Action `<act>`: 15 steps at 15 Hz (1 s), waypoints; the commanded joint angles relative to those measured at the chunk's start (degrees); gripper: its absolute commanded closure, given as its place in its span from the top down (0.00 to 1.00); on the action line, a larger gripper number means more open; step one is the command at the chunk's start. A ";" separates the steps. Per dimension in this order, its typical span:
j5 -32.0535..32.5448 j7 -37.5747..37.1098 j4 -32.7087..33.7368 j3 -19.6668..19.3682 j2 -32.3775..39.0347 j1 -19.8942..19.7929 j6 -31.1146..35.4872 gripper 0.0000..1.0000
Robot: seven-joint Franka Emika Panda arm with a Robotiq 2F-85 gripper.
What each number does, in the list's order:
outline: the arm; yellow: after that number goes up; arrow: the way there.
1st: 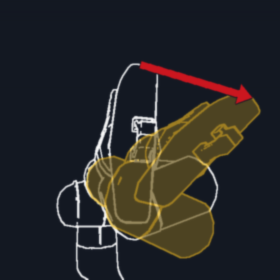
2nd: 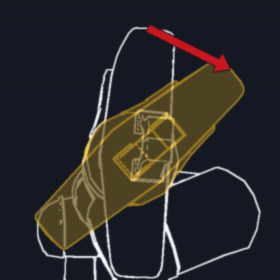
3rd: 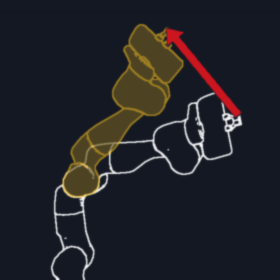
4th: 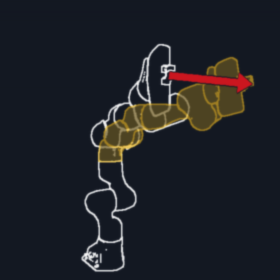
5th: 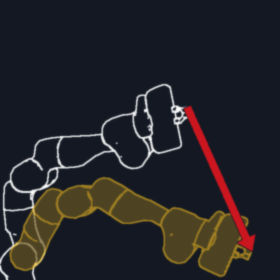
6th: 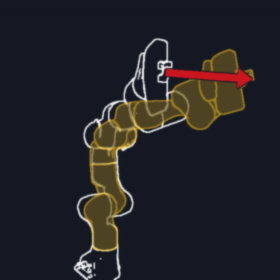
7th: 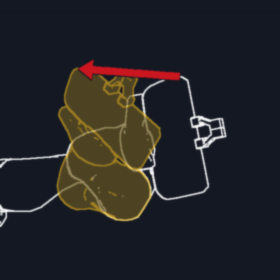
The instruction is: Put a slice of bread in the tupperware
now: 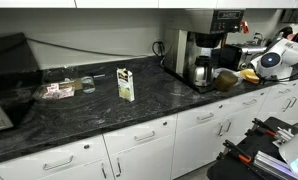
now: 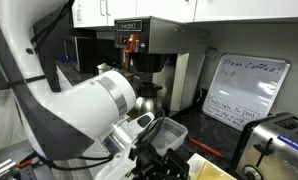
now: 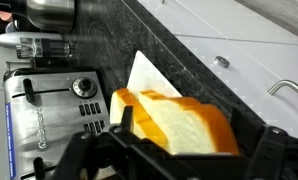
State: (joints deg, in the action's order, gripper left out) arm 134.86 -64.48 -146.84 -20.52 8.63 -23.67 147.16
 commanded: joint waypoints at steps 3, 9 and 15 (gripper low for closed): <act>4.14 -4.01 1.96 1.54 1.60 -1.69 3.00 0.62; 5.56 -5.47 2.13 1.70 1.90 -1.99 4.14 0.20; 6.33 -5.35 2.26 1.64 1.55 -1.93 3.99 0.03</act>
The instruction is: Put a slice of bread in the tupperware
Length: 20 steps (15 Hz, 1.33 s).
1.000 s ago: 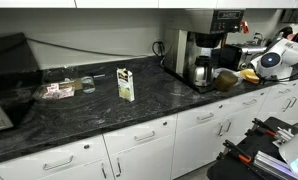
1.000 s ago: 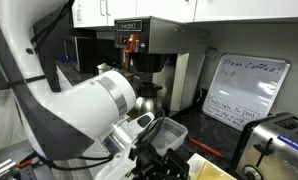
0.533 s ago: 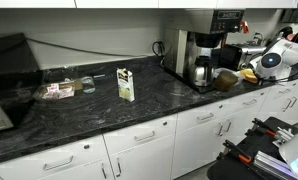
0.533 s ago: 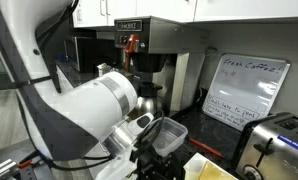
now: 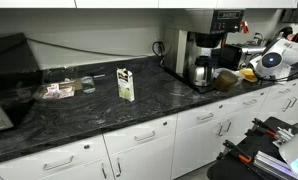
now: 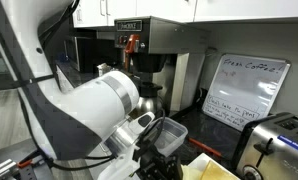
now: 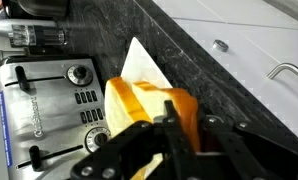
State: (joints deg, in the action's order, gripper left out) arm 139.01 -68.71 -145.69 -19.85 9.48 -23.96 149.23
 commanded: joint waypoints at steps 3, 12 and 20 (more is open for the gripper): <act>2.04 -0.05 0.13 0.67 -0.47 -1.58 1.50 0.04; 14.82 -9.96 -2.15 0.77 -5.29 -2.25 4.02 0.04; 10.20 -5.86 -5.85 -0.66 -16.36 0.79 9.18 0.04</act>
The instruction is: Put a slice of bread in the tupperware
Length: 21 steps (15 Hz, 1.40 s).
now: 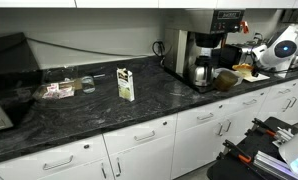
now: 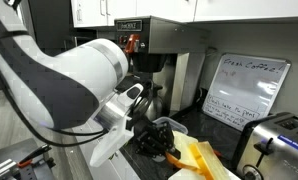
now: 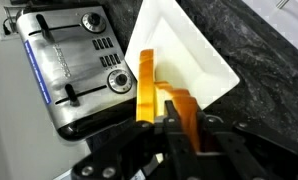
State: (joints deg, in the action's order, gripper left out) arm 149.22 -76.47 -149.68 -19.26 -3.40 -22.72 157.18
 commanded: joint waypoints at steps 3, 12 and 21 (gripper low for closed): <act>0.01 2.66 -3.40 -3.24 -6.56 -0.36 1.11 0.04; 0.00 5.34 -5.55 -9.03 -14.37 0.92 0.70 0.04; 0.01 8.73 -5.50 -10.89 -16.29 1.69 0.67 0.04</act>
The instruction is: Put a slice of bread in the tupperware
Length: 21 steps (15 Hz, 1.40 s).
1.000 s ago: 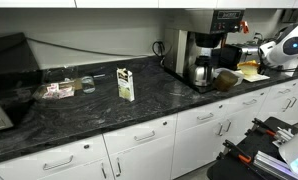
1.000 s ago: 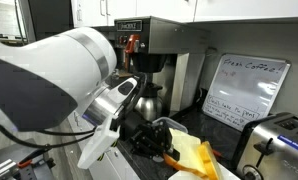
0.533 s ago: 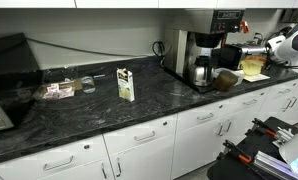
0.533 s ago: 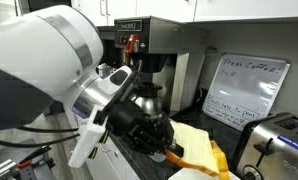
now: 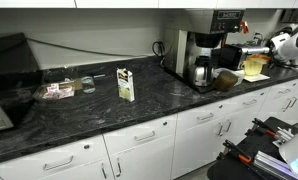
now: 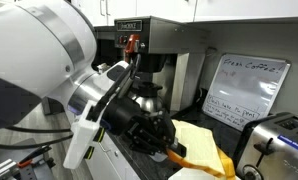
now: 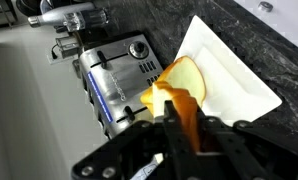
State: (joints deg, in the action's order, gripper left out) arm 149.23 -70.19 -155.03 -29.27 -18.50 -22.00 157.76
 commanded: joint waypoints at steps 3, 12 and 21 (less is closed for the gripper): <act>0.00 2.56 0.02 -0.66 -0.87 1.24 -0.19 0.04; -0.74 4.31 0.43 -4.82 -5.50 1.39 -4.92 0.04; -0.68 8.69 0.18 -5.52 -9.03 4.45 -3.42 0.04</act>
State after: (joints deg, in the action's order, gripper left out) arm 149.18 -65.04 -154.47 -34.26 -26.02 -19.40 153.87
